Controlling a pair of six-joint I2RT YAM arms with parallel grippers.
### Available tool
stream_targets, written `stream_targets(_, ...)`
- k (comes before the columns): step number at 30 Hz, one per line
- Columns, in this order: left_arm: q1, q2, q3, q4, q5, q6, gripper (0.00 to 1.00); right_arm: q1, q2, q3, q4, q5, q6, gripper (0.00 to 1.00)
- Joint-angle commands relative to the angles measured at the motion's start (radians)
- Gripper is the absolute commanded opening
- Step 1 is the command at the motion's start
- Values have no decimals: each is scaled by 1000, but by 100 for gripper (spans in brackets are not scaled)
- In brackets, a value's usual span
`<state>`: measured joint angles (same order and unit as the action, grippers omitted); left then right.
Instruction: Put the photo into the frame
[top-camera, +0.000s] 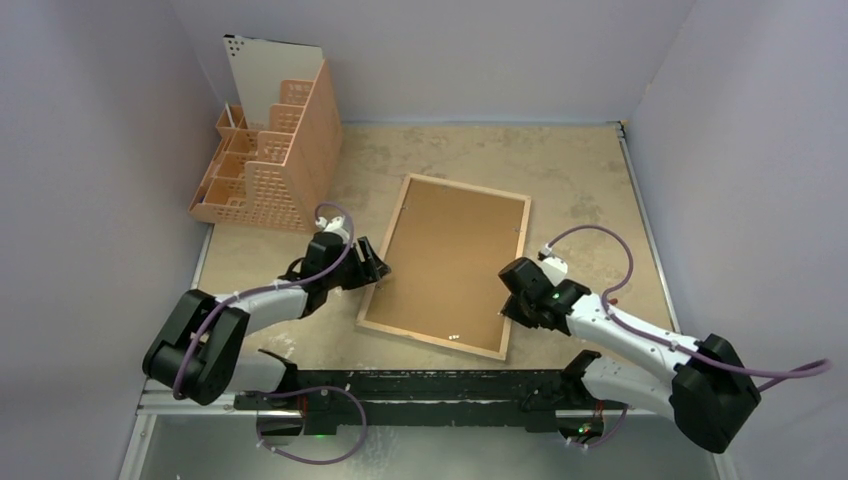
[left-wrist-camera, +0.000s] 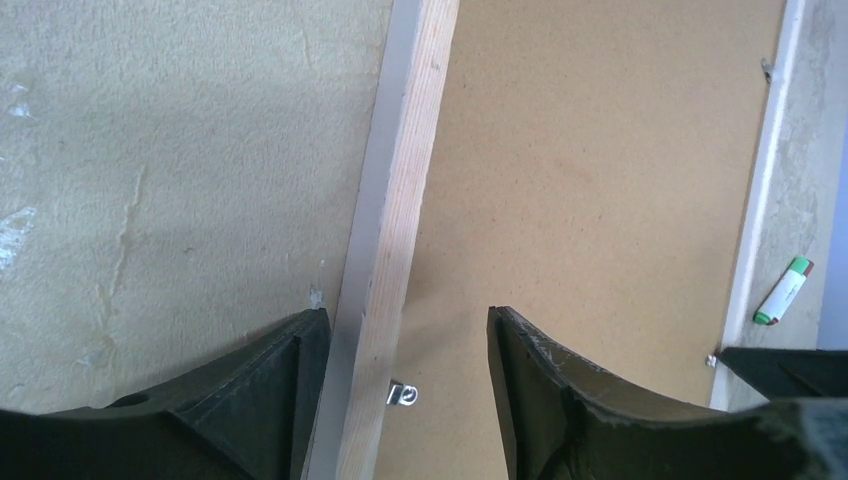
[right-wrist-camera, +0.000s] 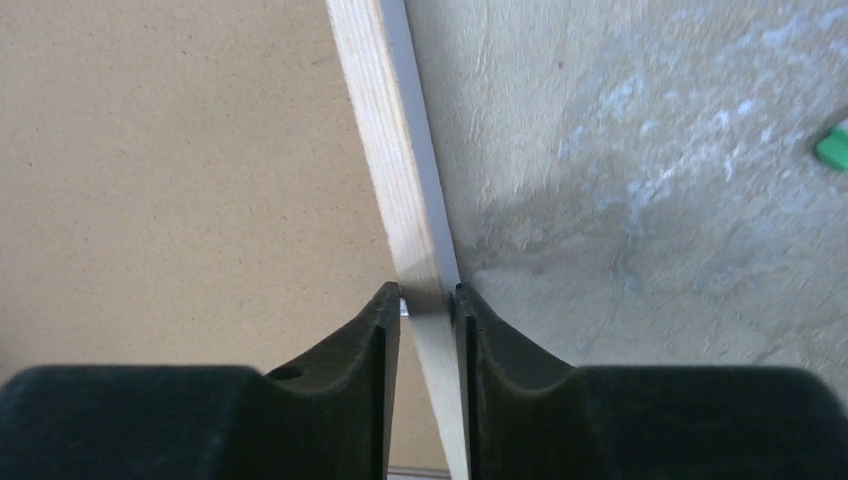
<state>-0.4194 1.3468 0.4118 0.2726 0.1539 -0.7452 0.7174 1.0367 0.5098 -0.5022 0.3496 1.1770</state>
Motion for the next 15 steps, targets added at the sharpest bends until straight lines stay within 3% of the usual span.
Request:
stream_targets(1, 1, -30, -46, -58, 37, -4, 64, -53, 56, 27, 106, 16, -32, 38)
stream_targets(3, 1, -50, -62, -60, 41, -7, 66, -68, 99, 35, 111, 6, -42, 52)
stream_targets(6, 1, -79, -84, -72, 36, -8, 70, -78, 130, 33, 139, 0, -64, 58)
stream_targets(12, 1, -110, -93, -114, 27, -4, 70, -126, 157, 19, 236, -47, -120, 59)
stream_targets(15, -1, -151, -91, -192, -57, -16, 68, -131, 169, 23, 264, -47, -135, 59)
